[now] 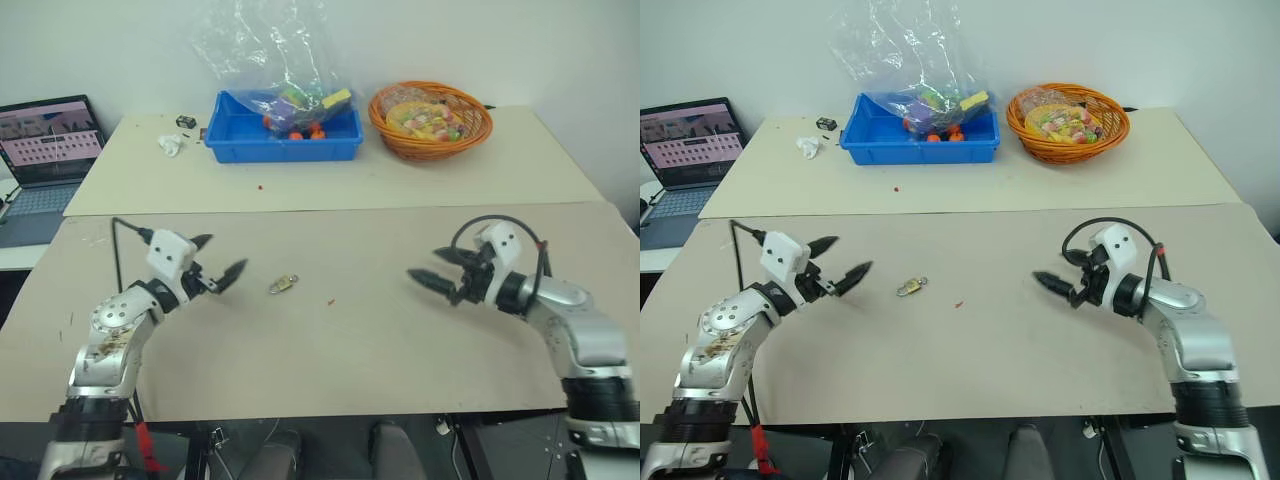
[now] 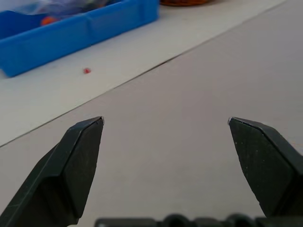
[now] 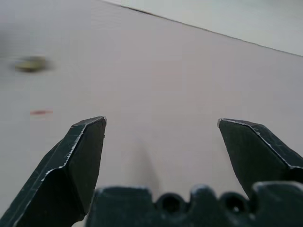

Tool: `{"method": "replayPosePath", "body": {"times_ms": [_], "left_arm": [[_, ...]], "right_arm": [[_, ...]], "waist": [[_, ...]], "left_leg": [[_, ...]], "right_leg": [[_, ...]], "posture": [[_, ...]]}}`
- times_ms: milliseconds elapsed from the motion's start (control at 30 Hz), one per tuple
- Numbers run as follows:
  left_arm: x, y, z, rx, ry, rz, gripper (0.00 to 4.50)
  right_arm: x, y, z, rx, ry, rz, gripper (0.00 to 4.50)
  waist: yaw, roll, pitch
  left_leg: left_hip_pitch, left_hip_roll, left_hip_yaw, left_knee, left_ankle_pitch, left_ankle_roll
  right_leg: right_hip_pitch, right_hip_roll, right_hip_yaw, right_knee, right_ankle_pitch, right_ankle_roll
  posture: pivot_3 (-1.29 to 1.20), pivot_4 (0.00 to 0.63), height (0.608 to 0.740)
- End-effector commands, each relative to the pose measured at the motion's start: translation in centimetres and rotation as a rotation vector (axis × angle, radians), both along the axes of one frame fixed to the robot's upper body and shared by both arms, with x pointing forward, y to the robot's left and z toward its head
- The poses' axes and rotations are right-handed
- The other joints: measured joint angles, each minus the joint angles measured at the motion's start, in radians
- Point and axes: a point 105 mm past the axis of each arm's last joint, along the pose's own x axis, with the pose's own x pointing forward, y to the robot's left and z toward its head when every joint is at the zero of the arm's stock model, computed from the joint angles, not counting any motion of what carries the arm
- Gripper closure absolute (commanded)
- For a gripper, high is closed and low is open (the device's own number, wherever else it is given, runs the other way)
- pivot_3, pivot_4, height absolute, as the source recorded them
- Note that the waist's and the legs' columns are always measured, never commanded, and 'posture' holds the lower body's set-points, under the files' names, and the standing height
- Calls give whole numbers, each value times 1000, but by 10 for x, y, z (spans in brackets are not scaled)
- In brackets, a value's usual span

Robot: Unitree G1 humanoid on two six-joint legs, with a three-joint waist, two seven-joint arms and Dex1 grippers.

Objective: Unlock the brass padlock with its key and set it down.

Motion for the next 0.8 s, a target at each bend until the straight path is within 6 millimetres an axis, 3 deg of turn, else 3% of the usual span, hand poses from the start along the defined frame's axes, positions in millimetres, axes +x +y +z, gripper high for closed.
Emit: {"method": "replayPosePath", "body": {"times_ms": [33, 100, 167, 267, 467, 567, 800], "left_arm": [[-27, -17, 1, 50, 58, -168, 0], [-40, -21, -17, 121, 95, -227, 0], [-49, -22, -34, 120, 133, -252, 0], [-51, -24, -45, 141, 135, -268, 0], [-31, -18, -47, 188, 49, -208, 0], [-24, -26, -37, 199, -54, -220, 0], [3, -24, -51, 218, -45, -189, 0]], "right_arm": [[-35, 17, 20, 116, 11, 276, 63], [-32, 19, 17, 130, 0, 295, 63], [-27, 23, -2, 41, -4, 311, 63], [-26, 28, -6, 20, -13, 339, 63], [-25, 30, -3, 9, -53, 341, 63], [-23, 27, -1, -3, -71, 315, 63], [-22, 25, 0, -13, -86, 288, 63]], "waist": [[0, 0, 0], [-2, 0, 0], [-2, 0, 0], [6, 1, 4], [26, 1, 4], [25, 1, 4], [25, 1, 4]], "left_leg": [[0, 0, 0, 0, 0, 0], [2, 0, 1, -1, 0, 1], [5, 0, 3, -2, 0, 1], [8, 3, 6, -4, -1, 0], [9, 12, 8, -3, -1, -5], [9, 12, 9, -3, -2, -5], [9, 13, 10, -3, -2, -5]], "right_leg": [[1, 0, 0, -1, 0, 0], [2, 0, 1, -2, 0, 0], [2, 0, 3, -2, 0, 0], [3, 2, 4, -2, 0, -1], [2, 10, 4, -2, 3, -6], [2, 10, 4, -4, 3, -6], [2, 11, 4, -5, 4, -7]], "posture": [[0, 150, 740], [0, 150, 740], [0, 150, 740], [0, 150, 740], [0, 150, 740], [0, 150, 740], [0, 150, 740]]}}
